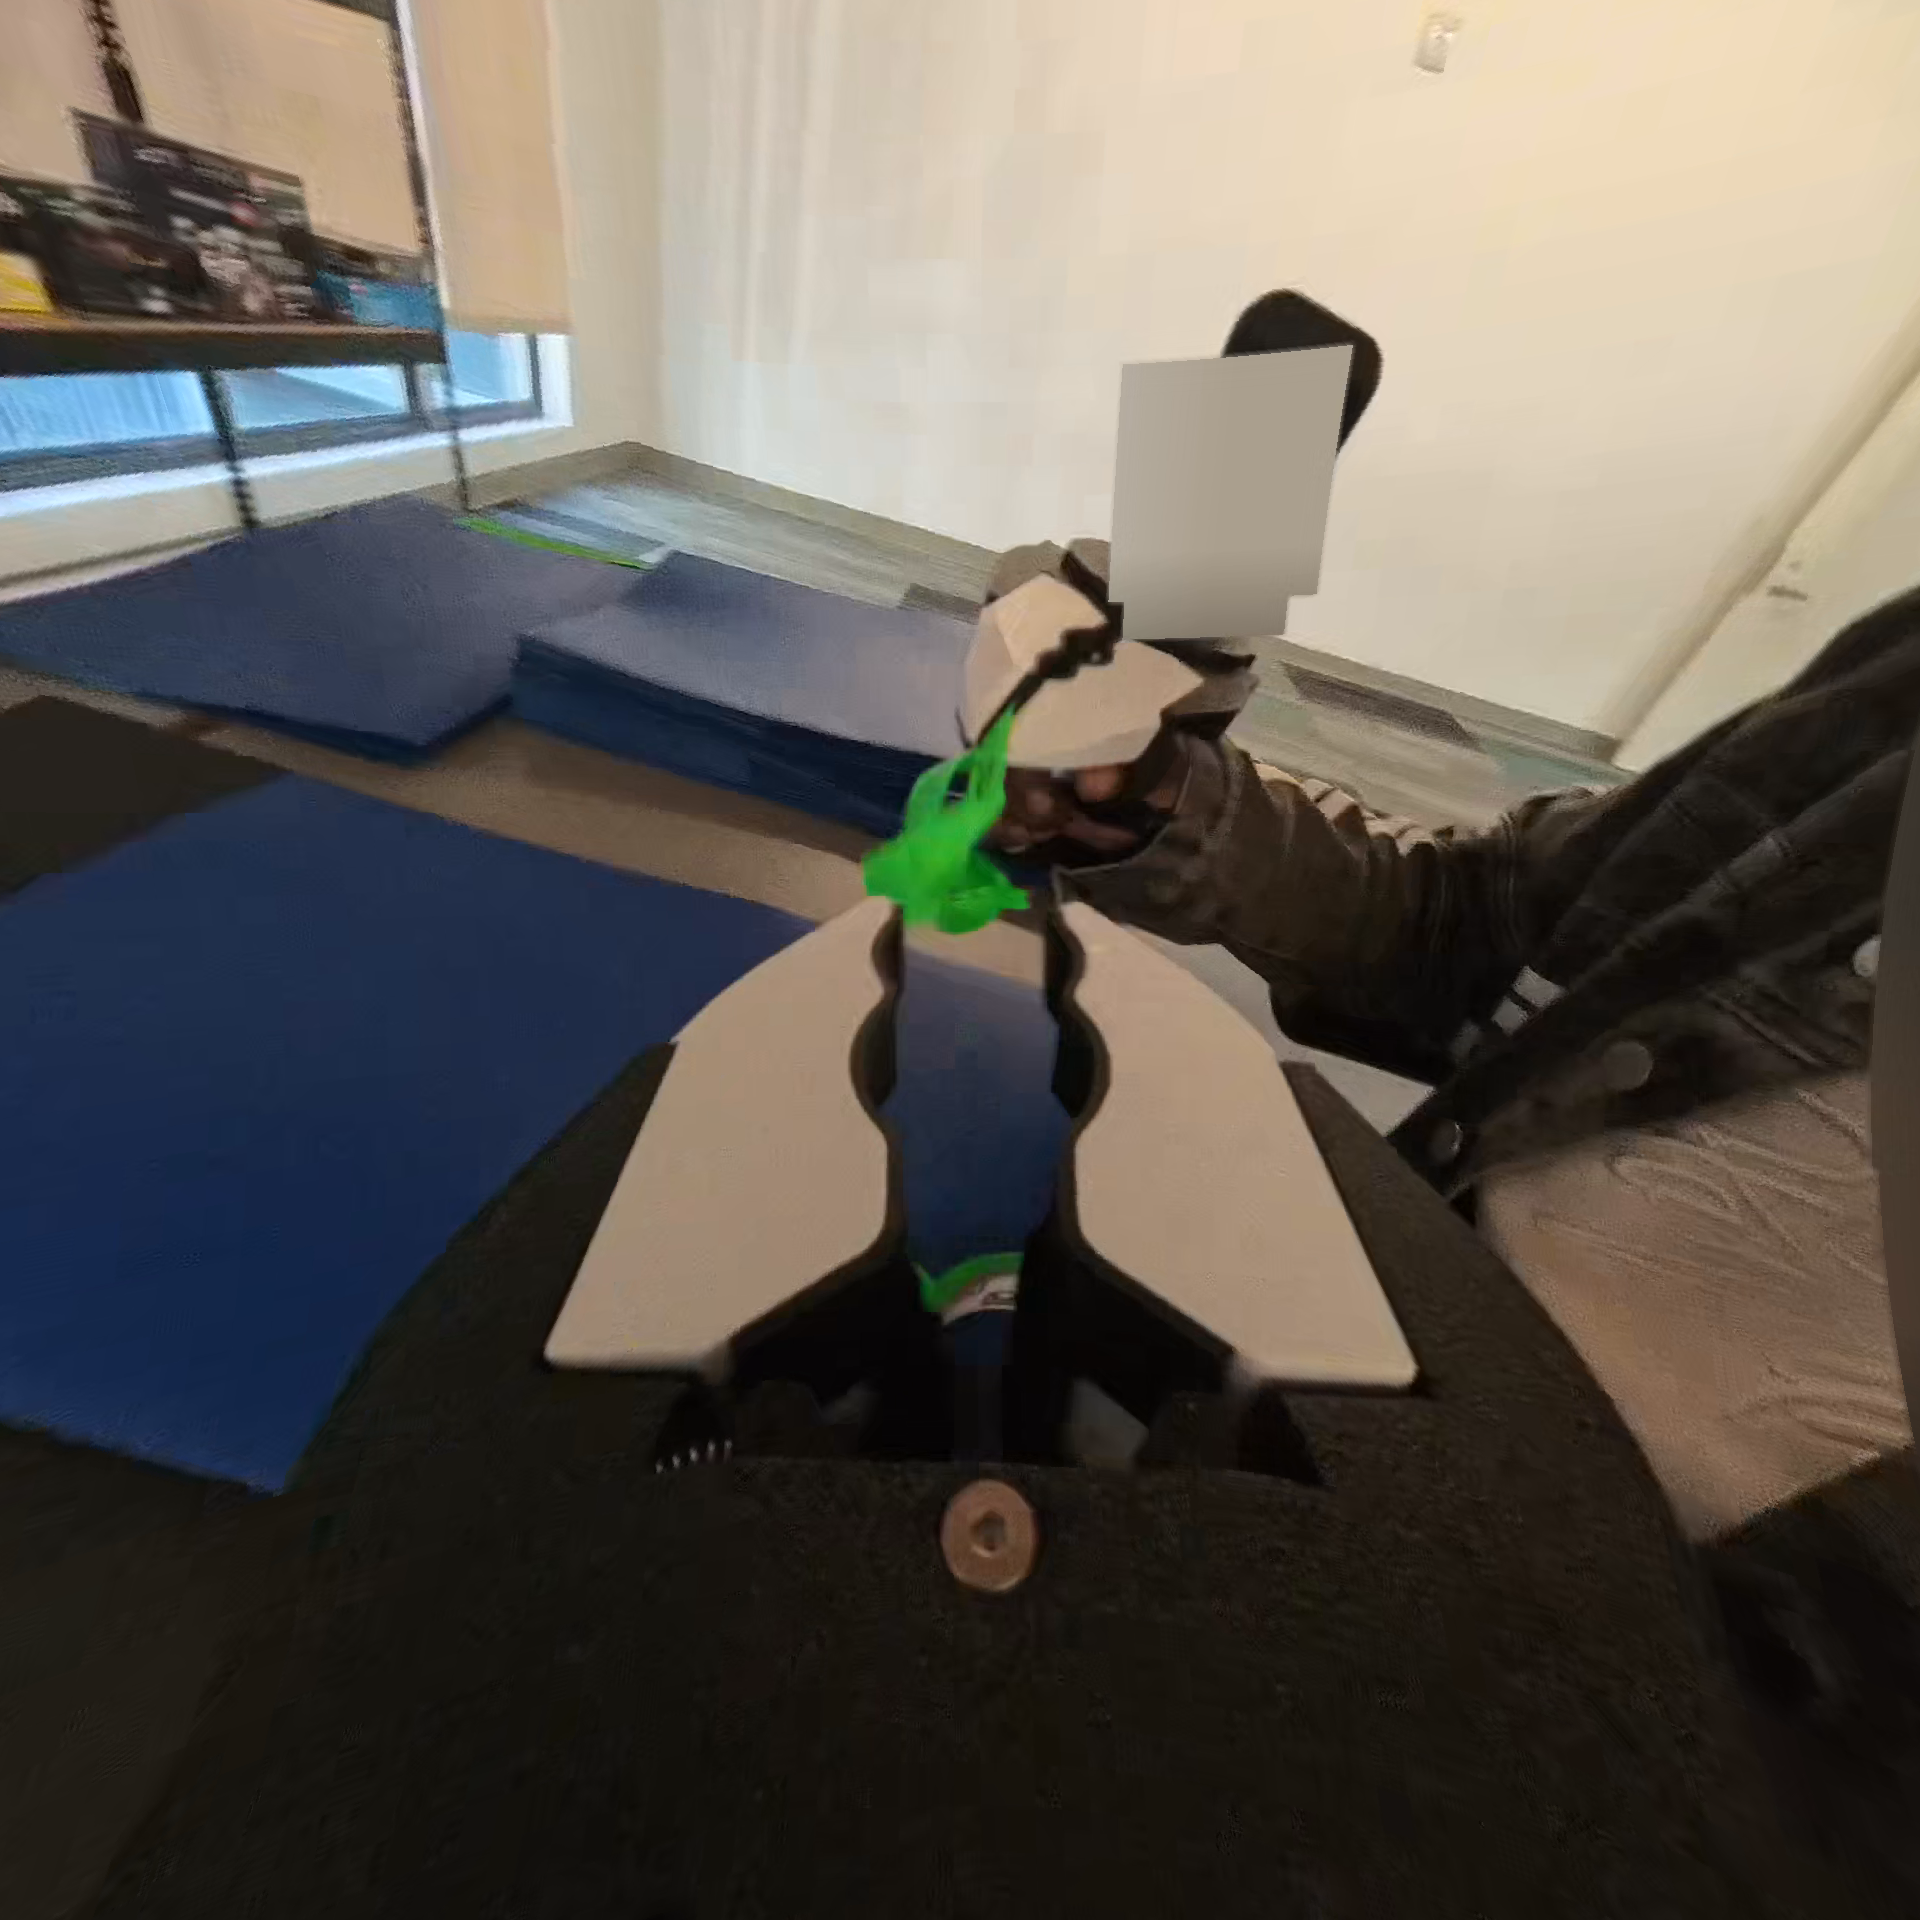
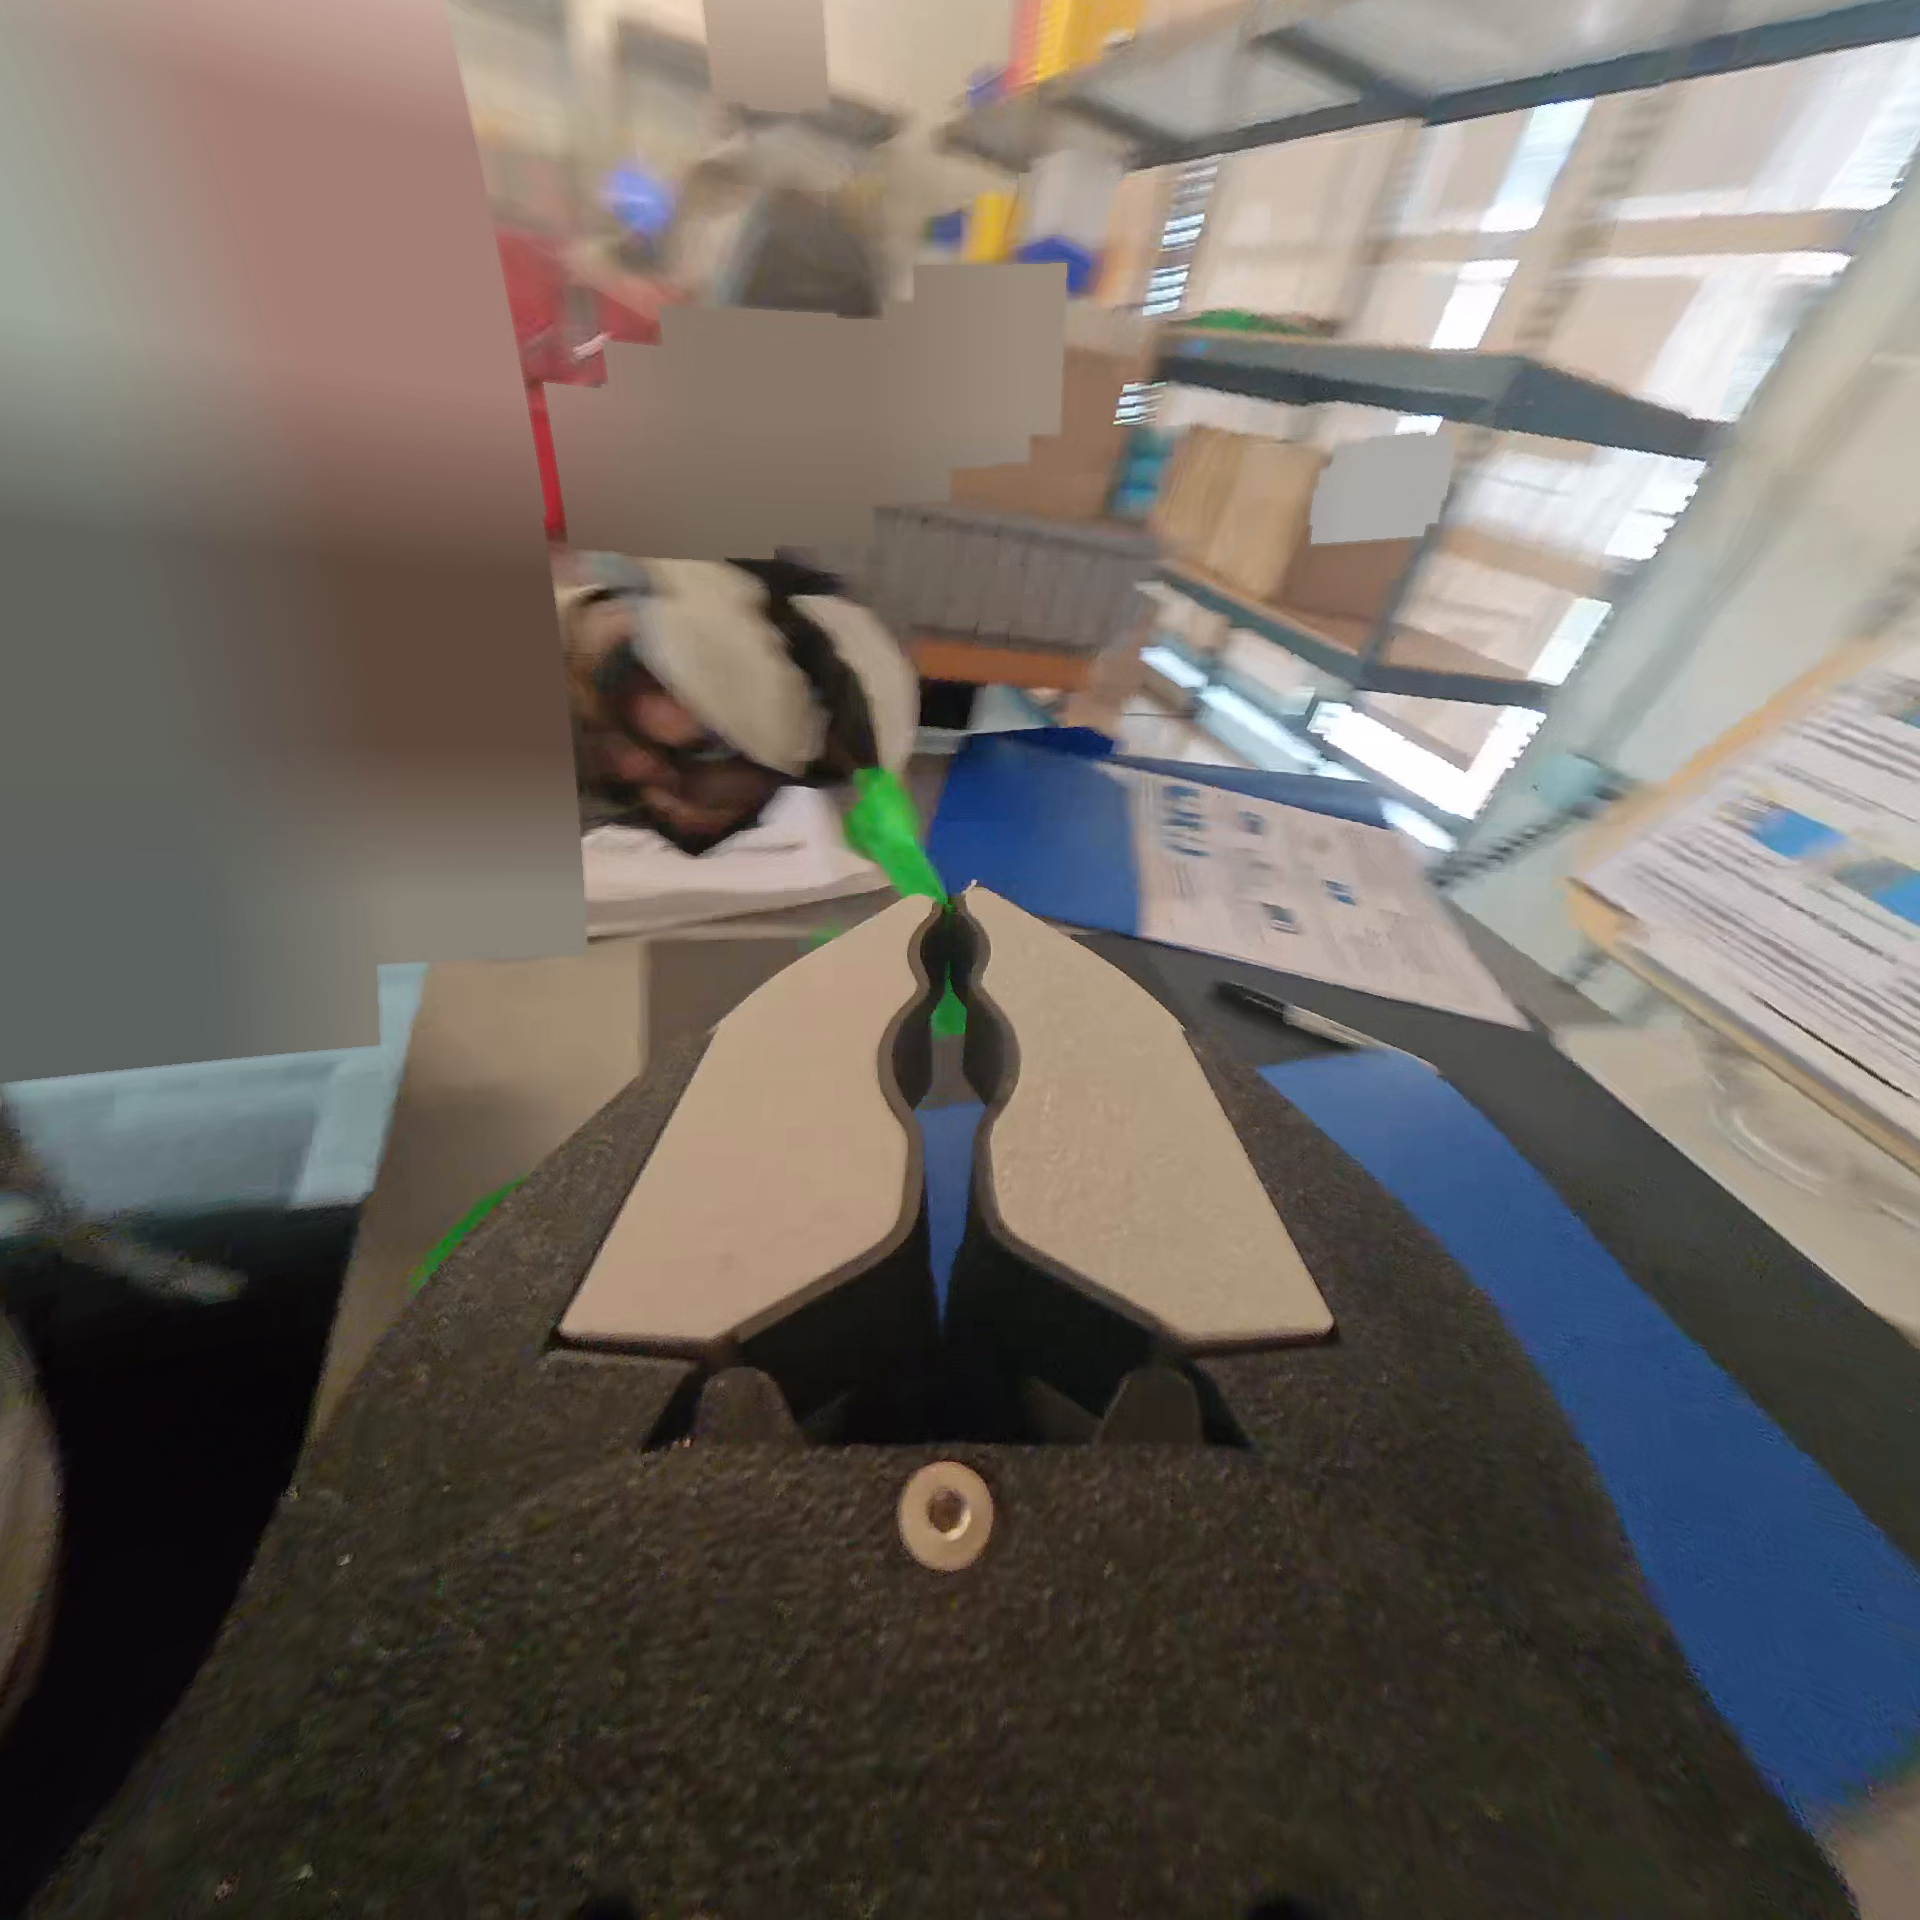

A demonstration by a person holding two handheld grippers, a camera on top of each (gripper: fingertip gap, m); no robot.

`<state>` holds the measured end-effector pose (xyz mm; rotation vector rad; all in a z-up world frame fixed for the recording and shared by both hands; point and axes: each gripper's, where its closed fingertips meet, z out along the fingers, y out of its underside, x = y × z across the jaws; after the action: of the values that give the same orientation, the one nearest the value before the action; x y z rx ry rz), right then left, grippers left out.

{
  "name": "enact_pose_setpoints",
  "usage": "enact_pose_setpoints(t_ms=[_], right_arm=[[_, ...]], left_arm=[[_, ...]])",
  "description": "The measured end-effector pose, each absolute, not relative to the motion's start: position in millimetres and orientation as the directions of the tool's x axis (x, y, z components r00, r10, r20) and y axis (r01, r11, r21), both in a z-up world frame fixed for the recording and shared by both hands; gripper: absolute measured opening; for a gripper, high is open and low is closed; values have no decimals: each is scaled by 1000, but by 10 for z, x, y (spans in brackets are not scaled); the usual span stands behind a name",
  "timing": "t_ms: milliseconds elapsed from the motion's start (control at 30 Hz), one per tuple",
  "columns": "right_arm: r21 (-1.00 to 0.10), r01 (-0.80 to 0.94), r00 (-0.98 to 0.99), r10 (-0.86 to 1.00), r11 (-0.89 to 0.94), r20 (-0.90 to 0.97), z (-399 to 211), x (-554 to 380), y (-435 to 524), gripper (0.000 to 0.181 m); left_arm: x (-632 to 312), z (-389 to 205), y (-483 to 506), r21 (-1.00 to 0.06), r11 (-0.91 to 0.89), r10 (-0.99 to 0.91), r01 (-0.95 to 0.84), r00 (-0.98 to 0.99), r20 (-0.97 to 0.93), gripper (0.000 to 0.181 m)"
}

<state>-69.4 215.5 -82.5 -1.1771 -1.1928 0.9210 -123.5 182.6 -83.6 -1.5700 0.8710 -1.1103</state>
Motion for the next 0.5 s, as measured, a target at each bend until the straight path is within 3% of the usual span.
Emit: enact_pose_setpoints(t_ms=[33,133,300,500], right_arm=[[-982,15,243,952,187,185,-719,-532,2293,0],[-989,-49,414,904,139,107,-417,155,2662,0],[-952,299,758,590,64,278,-283,1837,3100,0],[-796,421,893,352,-435,280,-664,3807,3076,0]], left_arm=[[-1444,-815,1926,-966,-260,-882,-10,409,233,32],[-2235,-666,2163,-981,-189,-731,48,660,173,80],[-2765,-366,2061,-985,-96,-669,141,723,169,76],[-2599,-492,2171,-990,-121,-674,67,727,131,72]])
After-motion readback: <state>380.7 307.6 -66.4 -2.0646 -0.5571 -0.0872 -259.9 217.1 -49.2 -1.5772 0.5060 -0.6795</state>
